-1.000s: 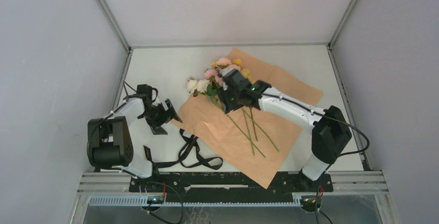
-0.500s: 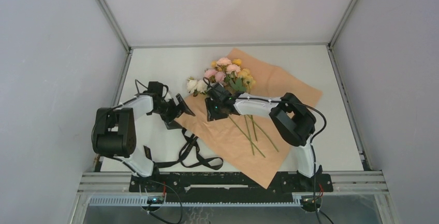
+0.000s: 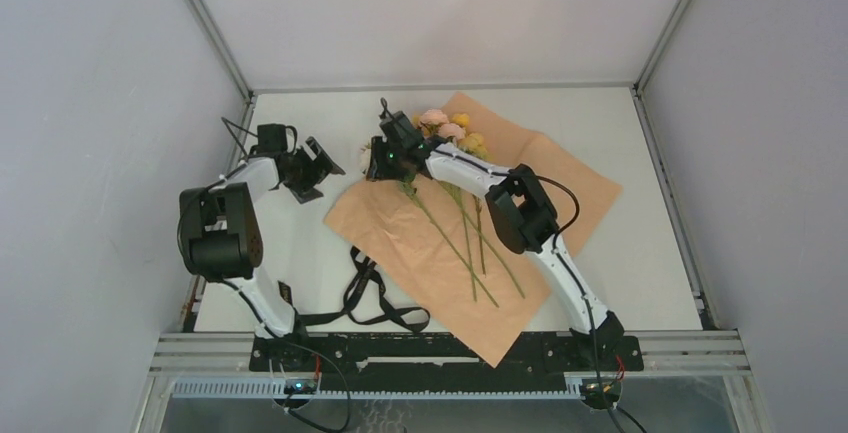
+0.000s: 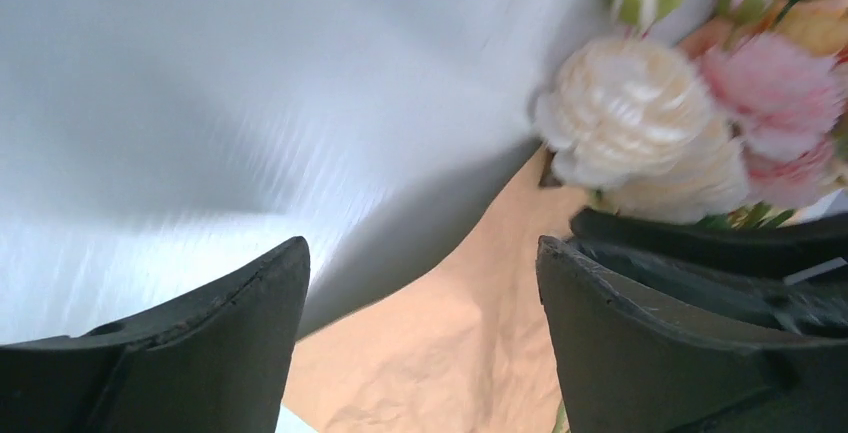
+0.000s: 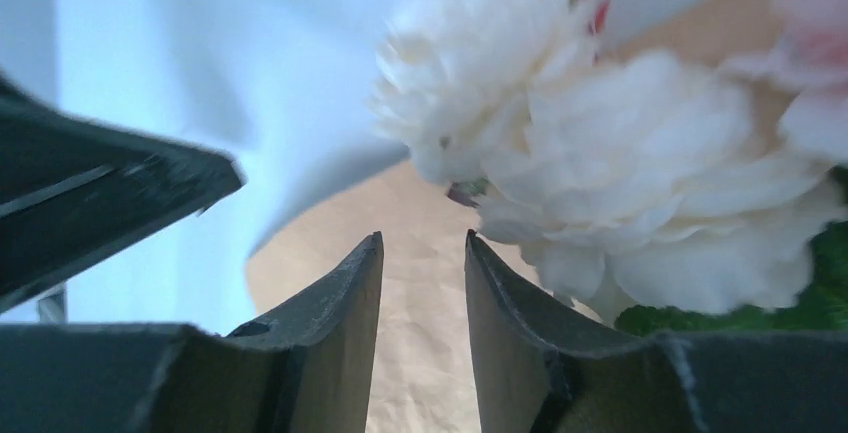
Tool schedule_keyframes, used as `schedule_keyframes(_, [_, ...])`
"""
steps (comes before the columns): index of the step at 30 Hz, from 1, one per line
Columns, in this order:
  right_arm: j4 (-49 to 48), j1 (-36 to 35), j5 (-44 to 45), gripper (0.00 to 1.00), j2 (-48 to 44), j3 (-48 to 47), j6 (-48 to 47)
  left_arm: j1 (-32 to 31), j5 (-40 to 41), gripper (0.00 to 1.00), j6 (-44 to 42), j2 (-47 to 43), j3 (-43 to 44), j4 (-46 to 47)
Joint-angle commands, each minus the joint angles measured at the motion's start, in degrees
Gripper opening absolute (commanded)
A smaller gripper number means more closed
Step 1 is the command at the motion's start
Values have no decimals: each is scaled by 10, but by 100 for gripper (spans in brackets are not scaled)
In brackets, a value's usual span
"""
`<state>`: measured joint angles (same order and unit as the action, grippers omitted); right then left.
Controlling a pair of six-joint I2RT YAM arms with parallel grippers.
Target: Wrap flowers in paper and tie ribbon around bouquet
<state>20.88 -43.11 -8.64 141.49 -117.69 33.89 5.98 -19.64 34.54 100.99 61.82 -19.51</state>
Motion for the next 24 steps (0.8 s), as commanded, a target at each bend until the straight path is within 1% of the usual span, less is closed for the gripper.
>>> schedule_keyframes(1, [44,15,-62,45,-48,-94,-67,1,-29,87,0,24,56,24])
schedule_keyframes(3, [60,23,-67,47,-107,-55,-96,1,-42,87,3,21,45,20])
schedule_keyframes(4, [62,32,-65,48,-162,-14,-107,1,-43,87,1,16,37,16])
schedule_keyframes(6, [61,58,-47,49,-253,91,-122,2,-49,87,-11,5,21,8])
schedule_keyframes(8, [83,103,-13,52,-337,195,-125,5,-55,88,-23,-7,11,-15])
schedule_keyframes(11, [123,210,42,54,-453,340,-106,14,-43,91,-41,-37,-3,-73])
schedule_keyframes(12, [128,252,58,55,-492,405,-97,20,-30,92,-42,-60,-15,-88])
schedule_keyframes(13, [130,309,67,56,-526,448,-93,26,-19,93,-42,-80,-28,-98])
schedule_keyframes(15, [132,399,54,61,-584,521,-92,34,2,95,-44,-124,-53,-115])
schedule_keyframes(17, [126,493,34,67,-628,578,-93,34,12,97,-45,-164,-85,-118])
schedule_keyframes(20, [95,609,-2,73,-656,641,-92,22,-16,99,-48,-187,-132,-106])
schedule_keyframes(22, [80,660,-24,75,-641,662,-89,4,-27,100,-52,-179,-153,-108])
schedule_keyframes(24, [72,682,-29,75,-615,670,-88,-13,-43,100,-42,-171,-180,-92])
